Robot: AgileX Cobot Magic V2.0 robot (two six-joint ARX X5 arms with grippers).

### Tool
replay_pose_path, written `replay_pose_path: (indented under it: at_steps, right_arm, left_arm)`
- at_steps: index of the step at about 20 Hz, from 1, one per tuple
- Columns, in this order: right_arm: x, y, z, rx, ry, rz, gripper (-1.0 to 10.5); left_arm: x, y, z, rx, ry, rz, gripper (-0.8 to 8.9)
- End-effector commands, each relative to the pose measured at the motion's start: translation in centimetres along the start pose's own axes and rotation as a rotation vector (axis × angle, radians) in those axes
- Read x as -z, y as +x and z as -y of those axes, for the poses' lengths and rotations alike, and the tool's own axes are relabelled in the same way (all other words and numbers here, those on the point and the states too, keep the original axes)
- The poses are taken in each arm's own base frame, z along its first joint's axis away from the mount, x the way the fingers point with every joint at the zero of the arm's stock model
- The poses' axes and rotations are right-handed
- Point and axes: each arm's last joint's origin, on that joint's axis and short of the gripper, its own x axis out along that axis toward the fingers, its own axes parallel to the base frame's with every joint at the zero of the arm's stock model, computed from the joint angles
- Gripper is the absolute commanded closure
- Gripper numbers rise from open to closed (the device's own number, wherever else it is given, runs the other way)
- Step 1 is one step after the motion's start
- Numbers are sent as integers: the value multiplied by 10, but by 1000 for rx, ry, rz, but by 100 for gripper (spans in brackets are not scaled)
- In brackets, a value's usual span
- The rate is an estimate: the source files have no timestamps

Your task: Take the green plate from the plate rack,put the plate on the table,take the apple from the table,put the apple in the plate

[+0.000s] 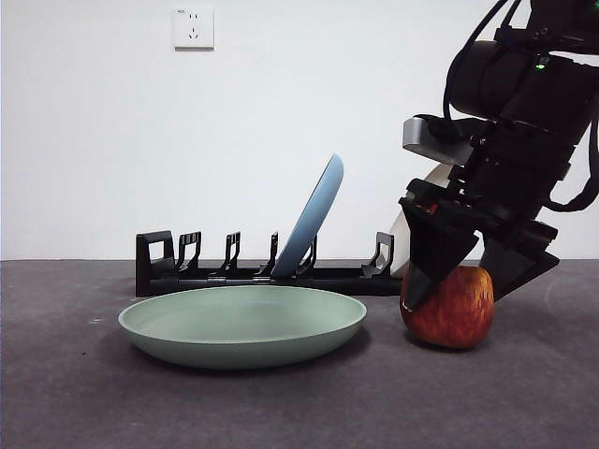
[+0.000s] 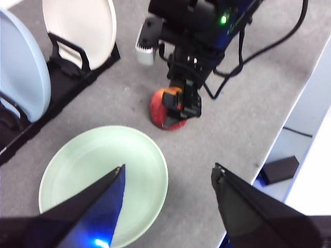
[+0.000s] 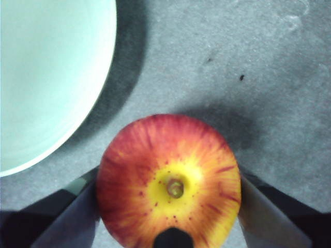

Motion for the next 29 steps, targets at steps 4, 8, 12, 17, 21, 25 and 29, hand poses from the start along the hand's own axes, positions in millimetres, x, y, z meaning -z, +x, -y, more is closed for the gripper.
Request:
replay_pose_path:
  at_steps: [4,8,12,17,21,25,29]
  right_arm:
    - [-14,-29,-23,-15,-10,171,965]
    - [-27,-33,-56,-61,-53,301,965]
    - [-33,-9,-95,-54,-136,360,965]
    - [-29,33,-108,9,-157,311,965]
    - [-24,54,-107,17,-159,250,965]
    - [-20,60,-111,12,-169,223,828]
    - [-19,60,-112,29,-170,222,377]
  left_arm:
    - [3,1,0,-6,0,-28,531]
    - [3,1,0,-5,5,-33,531]
    - [4,1,0,-6,11,-43,531]
    - [6,0,1,-4,13,-63,531]
    - [7,0,0,-5,15,-75,531]
    - [8,0,0,-6,17,-86,531]
    - [9,0,0,-6,17,-88,531]
